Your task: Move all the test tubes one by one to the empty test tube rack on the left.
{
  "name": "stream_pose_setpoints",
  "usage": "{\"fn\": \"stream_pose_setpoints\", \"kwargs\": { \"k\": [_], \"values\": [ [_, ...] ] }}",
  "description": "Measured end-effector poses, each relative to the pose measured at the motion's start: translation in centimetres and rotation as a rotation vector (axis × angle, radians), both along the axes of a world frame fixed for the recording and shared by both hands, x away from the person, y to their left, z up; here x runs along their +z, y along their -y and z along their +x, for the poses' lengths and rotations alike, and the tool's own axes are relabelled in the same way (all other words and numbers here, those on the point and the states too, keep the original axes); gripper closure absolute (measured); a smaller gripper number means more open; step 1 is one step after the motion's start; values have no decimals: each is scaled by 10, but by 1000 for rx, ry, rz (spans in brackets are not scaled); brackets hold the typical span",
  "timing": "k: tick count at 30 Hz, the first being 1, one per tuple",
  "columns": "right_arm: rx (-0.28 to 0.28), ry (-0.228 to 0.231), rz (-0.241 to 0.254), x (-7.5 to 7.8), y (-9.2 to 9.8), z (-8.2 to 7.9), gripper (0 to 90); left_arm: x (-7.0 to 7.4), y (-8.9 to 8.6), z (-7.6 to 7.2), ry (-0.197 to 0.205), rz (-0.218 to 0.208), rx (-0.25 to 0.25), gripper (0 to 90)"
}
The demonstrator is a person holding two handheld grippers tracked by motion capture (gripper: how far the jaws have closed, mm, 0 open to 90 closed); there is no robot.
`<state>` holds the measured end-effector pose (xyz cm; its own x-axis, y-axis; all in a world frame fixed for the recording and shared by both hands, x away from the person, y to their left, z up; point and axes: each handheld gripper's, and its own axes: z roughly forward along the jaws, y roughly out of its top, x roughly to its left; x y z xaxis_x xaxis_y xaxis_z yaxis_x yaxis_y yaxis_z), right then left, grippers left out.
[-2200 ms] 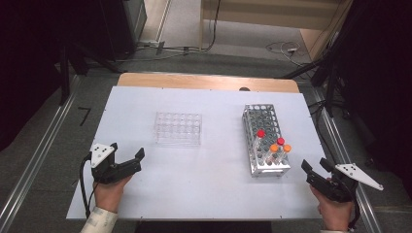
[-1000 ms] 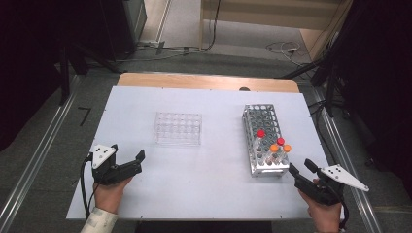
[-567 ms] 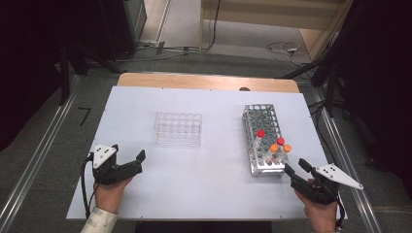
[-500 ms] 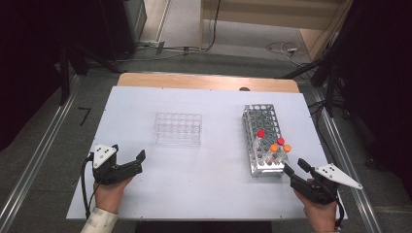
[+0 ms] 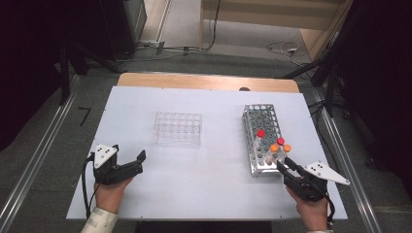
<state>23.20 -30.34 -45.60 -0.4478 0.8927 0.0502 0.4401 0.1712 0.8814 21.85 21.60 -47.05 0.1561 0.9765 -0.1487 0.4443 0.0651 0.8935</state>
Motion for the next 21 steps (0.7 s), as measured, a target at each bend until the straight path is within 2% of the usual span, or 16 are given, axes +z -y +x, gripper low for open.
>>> {"fn": "stream_pose_setpoints", "kwargs": {
  "k": [9,21],
  "values": [
    [-17,5,-19,-3,-5,6,673,0,1,0,-1,2,1,64],
    [-12,12,-38,-6,-9,10,726,-1,2,1,-4,10,-6,64]
  ]
}}
